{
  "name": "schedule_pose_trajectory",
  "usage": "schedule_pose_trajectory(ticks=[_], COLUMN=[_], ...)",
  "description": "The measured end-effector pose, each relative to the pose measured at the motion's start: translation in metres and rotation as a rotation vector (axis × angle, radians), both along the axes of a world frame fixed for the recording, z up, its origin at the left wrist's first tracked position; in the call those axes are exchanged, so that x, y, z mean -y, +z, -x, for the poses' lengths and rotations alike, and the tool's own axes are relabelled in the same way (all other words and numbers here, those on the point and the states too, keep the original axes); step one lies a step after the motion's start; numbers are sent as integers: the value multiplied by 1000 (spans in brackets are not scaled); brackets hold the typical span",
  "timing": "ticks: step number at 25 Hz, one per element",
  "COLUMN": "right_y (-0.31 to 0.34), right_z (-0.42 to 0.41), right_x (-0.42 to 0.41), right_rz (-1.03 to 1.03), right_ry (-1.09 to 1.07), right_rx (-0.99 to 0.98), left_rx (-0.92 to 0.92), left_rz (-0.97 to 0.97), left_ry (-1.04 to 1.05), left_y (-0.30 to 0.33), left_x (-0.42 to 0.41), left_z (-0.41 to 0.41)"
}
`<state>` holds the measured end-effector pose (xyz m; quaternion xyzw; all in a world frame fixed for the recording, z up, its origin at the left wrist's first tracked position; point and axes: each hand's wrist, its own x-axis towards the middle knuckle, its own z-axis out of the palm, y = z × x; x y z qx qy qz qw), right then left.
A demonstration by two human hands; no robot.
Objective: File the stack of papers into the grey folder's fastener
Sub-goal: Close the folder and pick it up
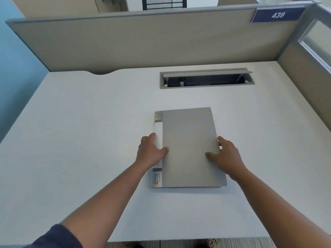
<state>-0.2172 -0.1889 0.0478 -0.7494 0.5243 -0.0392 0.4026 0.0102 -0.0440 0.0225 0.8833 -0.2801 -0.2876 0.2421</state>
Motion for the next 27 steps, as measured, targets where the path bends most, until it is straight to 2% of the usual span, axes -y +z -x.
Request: schedule_pose_trajectory(ticks=[3,6,8,12,19,22,25,27], right_y=[-18,-26,-27,-25,-27,-25,-13,-2], right_z=[2,-2,-5,-9,-5,-3,-6,-13], right_x=[-6,-13,-16,-15,-12,4,19,22], right_rz=[47,105,125,121,69,22,-281,-488], right_ry=[71,134,133,116,92,-12,-210,-217], right_rx=[-190,-304,-328,-337,-256,-57,351,490], left_rx=[68,35,-96,-476,-657,-754,-819,-843], left_rz=[-84,-96,-14,184,338,432,516,564], left_ry=[21,72,179,379,352,351,318,304], left_y=[-1,-2,-2,1,2,8,17,25], left_x=[2,6,8,8,6,1,-2,-4], left_z=[5,7,4,-2,-1,-6,-19,-31])
